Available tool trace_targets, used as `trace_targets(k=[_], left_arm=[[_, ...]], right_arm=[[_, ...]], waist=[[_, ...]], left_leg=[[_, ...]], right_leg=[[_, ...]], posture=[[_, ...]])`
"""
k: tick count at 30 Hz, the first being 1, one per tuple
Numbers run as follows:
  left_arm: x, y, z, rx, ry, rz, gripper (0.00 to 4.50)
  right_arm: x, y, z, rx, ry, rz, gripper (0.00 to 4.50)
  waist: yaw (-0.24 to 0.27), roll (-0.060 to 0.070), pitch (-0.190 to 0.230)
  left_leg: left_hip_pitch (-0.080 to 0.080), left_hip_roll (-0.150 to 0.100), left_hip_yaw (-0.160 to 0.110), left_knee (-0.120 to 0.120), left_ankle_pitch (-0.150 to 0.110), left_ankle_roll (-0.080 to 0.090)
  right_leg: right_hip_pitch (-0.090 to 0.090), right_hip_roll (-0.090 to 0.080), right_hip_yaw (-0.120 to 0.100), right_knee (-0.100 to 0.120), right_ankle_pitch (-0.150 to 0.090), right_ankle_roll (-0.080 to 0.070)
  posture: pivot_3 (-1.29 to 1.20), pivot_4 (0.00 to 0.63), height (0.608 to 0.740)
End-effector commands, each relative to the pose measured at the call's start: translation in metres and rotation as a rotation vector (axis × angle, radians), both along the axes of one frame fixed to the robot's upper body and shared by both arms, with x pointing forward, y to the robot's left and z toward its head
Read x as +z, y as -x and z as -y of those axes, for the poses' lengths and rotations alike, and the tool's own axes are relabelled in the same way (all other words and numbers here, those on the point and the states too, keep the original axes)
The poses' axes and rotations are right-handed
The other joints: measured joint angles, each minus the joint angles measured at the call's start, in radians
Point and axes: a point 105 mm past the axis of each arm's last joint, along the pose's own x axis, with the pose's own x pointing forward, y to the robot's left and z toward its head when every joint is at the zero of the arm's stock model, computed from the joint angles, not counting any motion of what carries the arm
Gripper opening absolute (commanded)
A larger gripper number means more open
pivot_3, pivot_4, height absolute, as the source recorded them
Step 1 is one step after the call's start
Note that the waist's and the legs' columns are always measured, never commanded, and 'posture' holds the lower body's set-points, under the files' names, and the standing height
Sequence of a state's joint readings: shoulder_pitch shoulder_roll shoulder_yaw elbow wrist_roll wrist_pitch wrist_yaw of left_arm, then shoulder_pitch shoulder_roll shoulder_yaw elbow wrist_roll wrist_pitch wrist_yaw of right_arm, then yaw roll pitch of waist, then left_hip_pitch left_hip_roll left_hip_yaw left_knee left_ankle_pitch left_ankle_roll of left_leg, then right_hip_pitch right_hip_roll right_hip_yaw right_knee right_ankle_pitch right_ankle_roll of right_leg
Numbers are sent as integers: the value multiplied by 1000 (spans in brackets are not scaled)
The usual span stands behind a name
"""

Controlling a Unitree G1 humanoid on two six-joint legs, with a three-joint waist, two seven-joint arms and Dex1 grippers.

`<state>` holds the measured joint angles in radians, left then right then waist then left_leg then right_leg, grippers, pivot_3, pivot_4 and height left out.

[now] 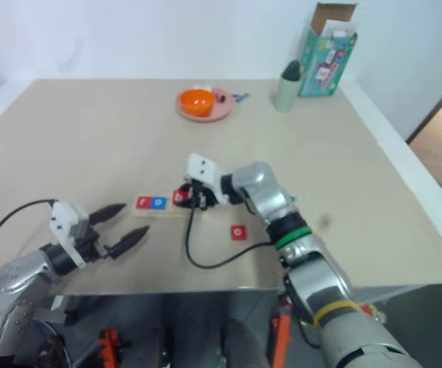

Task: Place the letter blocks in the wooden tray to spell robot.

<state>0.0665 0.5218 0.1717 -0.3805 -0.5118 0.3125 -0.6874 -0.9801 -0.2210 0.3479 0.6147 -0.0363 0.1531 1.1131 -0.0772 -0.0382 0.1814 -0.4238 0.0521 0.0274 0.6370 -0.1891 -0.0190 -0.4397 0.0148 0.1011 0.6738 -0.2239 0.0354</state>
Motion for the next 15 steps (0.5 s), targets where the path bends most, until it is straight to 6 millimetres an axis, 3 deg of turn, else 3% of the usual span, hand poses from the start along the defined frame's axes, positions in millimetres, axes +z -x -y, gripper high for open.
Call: trace_targets(k=[1,15], left_arm=[[9,0,-8,36,14,34,4500],[7,4,-7,45,0,36,4500]], right_arm=[[12,-6,-11,6,-5,37,1301],[3,-2,-29,47,-2,2,1301]], waist=[[-1,0,0],[-2,0,0]], left_leg=[[0,0,0,0,0,0],[0,1,0,-1,0,0]], right_leg=[[0,0,0,0,0,-1],[0,0,-1,0,1,1]], posture=[[0,150,740],[0,150,740]])
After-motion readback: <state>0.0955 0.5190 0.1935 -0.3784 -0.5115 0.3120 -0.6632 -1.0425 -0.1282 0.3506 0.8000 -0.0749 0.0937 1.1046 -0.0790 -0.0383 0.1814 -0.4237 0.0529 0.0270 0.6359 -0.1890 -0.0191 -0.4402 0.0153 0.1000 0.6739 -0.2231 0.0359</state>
